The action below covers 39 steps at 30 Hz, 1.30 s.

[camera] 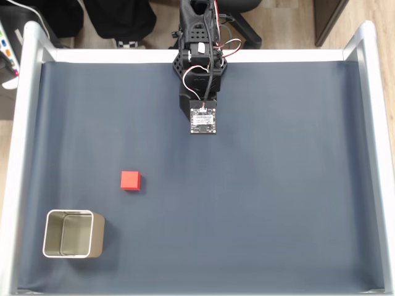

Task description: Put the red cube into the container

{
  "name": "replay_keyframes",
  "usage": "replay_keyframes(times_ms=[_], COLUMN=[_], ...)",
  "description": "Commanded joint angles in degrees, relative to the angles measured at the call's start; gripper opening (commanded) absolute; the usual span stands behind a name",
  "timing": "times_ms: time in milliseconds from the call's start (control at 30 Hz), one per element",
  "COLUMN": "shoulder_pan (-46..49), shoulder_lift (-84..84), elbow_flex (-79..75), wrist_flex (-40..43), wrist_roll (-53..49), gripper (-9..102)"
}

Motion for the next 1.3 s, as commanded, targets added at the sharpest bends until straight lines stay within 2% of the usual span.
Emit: replay_keyframes(times_ms=[0,200,500,633,767,867,1100,1267], shoulder_pan=[-0.35,-0.35,0.70,1.05,3.52,8.09,18.46,24.08], shoulder_lift=[-0.18,-0.18,-4.83,-10.11,-17.31,-22.94,-35.51,-45.44], elbow_flex=[-0.18,-0.18,-1.05,-5.36,-13.01,-19.07,-34.54,-46.67], wrist_flex=[-0.09,-0.35,-23.55,-28.56,-27.95,-25.75,-18.19,-11.60], wrist_roll=[0.09,-0.97,-0.62,0.53,-1.41,-6.50,-17.75,-21.27], gripper=[0,0,0,0,0,0,0,0])
